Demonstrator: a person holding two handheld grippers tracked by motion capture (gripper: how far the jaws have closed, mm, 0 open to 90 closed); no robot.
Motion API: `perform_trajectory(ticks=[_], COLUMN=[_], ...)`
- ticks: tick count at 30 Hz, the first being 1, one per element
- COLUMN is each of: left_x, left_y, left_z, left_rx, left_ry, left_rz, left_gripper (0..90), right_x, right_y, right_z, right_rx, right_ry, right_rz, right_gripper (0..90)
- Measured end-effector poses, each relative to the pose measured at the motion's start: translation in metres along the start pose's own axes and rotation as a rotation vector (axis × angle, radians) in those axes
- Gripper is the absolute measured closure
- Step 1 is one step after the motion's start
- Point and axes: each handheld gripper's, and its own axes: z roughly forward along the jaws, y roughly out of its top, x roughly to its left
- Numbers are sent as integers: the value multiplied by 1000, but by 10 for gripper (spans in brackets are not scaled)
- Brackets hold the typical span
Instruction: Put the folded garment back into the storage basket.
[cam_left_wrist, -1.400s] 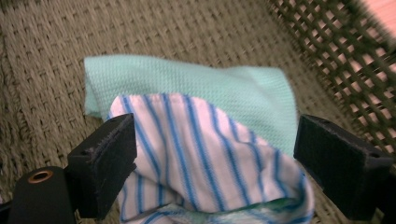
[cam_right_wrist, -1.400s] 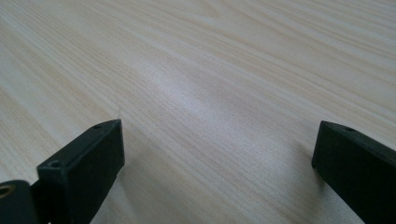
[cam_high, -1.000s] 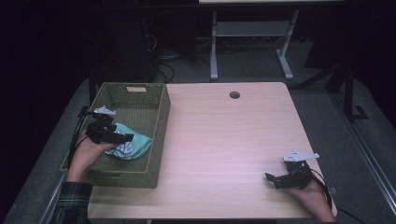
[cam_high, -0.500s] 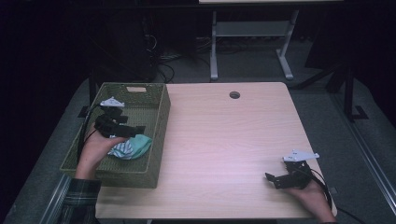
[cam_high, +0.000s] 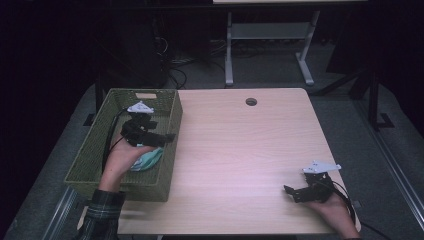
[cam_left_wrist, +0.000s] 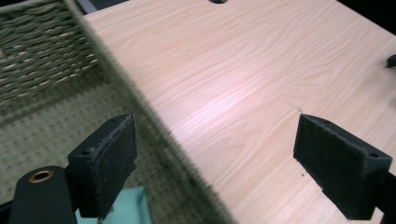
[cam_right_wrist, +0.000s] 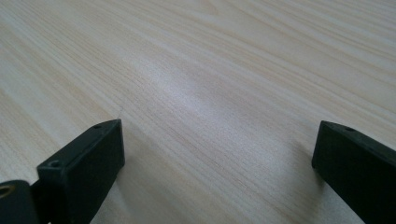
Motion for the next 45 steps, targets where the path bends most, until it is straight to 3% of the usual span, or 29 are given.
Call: perform_trajectory(ticks=[12, 23, 35, 41, 45], left_x=[-31, -63, -90, -102, -106], left_y=[8, 4, -4, -13, -20], left_z=[20, 54, 78, 90, 98], left_rx=[-14, 27, 21, 41, 36], left_ry=[-67, -127, -145, -158, -148], left_rz=[34, 63, 93, 108, 114], left_gripper=[128, 130, 130, 129, 129], right_x=[0, 0, 0, 0, 0], right_y=[0, 0, 0, 0, 0], right_z=[0, 0, 0, 0, 0], right_rx=[-2, 0, -1, -2, -2], right_ry=[2, 0, -1, 1, 2], right_rz=[2, 0, 2, 6, 6], right_gripper=[20, 20, 20, 20, 20])
